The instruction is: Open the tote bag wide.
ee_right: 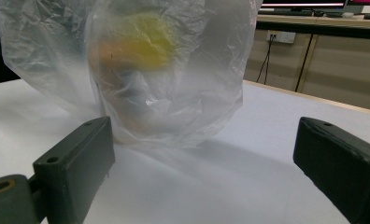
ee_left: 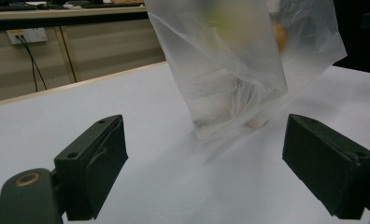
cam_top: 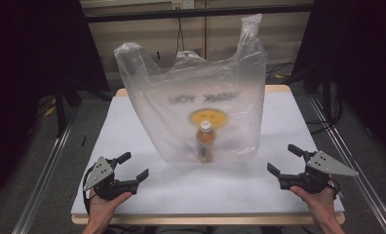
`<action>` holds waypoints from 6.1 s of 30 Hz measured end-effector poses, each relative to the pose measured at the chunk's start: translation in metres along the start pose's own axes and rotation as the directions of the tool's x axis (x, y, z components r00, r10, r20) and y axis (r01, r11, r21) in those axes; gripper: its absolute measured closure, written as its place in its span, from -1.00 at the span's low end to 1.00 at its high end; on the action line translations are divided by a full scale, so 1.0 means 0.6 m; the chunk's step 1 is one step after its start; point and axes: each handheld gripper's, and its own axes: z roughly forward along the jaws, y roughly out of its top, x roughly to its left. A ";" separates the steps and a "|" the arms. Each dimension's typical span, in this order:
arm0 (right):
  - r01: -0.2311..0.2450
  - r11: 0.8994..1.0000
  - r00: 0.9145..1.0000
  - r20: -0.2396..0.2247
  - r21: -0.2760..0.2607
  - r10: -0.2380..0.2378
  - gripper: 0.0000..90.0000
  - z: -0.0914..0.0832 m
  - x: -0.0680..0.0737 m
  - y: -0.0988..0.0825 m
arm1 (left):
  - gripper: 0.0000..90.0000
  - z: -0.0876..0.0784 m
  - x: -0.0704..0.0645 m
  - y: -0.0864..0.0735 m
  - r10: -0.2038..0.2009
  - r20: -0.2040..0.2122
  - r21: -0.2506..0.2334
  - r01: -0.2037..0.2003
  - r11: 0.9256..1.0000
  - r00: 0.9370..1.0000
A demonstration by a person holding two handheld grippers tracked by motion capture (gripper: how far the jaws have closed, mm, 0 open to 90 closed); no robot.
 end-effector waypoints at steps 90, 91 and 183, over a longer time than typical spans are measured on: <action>0.158 0.949 0.910 -0.413 0.271 -0.033 1.00 0.150 0.026 0.260 | 1.00 0.127 -0.040 0.231 0.049 0.342 0.237 -0.136 0.962 0.938; 0.159 0.950 0.906 -0.421 0.268 -0.033 1.00 0.157 0.028 0.268 | 1.00 0.133 -0.040 0.238 0.049 0.345 0.235 -0.137 0.962 0.937; 0.131 0.888 0.926 -0.374 0.442 0.049 1.00 0.344 0.000 0.285 | 1.00 0.273 0.000 0.273 -0.052 0.317 0.349 -0.066 0.935 0.947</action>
